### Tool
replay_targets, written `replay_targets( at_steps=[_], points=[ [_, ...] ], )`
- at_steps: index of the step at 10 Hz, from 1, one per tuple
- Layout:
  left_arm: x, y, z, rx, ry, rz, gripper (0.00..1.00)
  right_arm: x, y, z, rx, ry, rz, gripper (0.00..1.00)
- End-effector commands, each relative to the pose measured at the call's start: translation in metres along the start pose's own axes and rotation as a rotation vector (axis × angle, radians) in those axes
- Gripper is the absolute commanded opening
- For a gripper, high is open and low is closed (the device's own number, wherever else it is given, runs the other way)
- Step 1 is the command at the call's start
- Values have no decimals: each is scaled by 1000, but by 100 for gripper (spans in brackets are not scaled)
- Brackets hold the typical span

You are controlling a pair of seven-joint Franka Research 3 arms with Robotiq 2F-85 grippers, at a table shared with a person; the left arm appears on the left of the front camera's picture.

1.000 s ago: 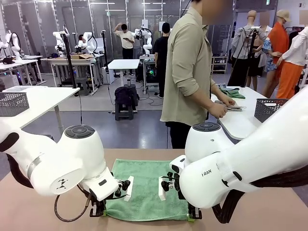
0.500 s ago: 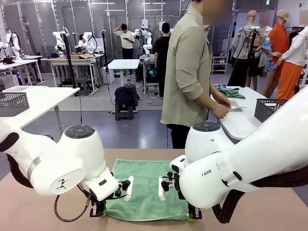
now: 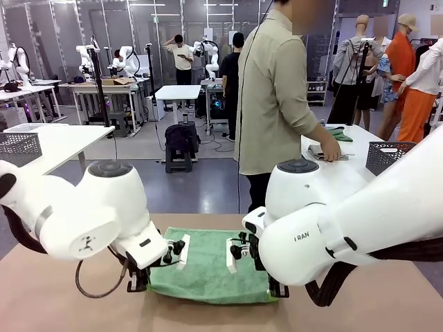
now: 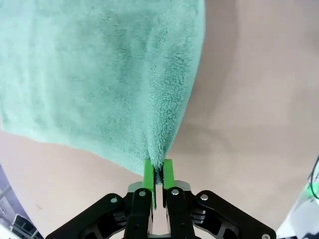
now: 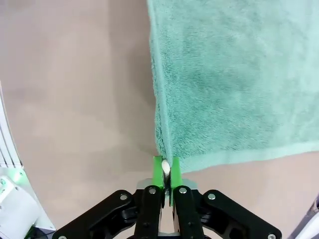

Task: Fold the towels and place them in the basket.
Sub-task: When a person lays out a Towel with hook on the table, fold it in half twice.

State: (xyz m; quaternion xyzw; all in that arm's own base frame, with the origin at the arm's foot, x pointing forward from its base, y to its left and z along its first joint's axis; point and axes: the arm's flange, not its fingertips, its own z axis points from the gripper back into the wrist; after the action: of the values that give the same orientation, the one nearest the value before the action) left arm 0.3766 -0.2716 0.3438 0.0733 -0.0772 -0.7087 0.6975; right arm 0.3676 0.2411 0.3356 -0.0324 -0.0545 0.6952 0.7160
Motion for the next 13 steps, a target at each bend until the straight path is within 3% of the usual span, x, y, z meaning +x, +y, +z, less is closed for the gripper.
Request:
replay_targets(
  at_steps=[1, 5, 11, 13],
  points=[
    [-9, 10, 29, -16, 19, -21, 8, 0, -5, 19, -27, 18, 26, 6],
    [-11, 14, 55, -39, 4, -53, 8, 6, -7, 41, -67, 14, 48, 6],
    [-7, 13, 49, -10, 12, -45, 8, 7, -8, 40, -68, -3, 32, 6],
    [-3, 28, 43, -71, -2, -62, 9, 8, -22, 44, -66, -11, 51, 7]
  ],
)
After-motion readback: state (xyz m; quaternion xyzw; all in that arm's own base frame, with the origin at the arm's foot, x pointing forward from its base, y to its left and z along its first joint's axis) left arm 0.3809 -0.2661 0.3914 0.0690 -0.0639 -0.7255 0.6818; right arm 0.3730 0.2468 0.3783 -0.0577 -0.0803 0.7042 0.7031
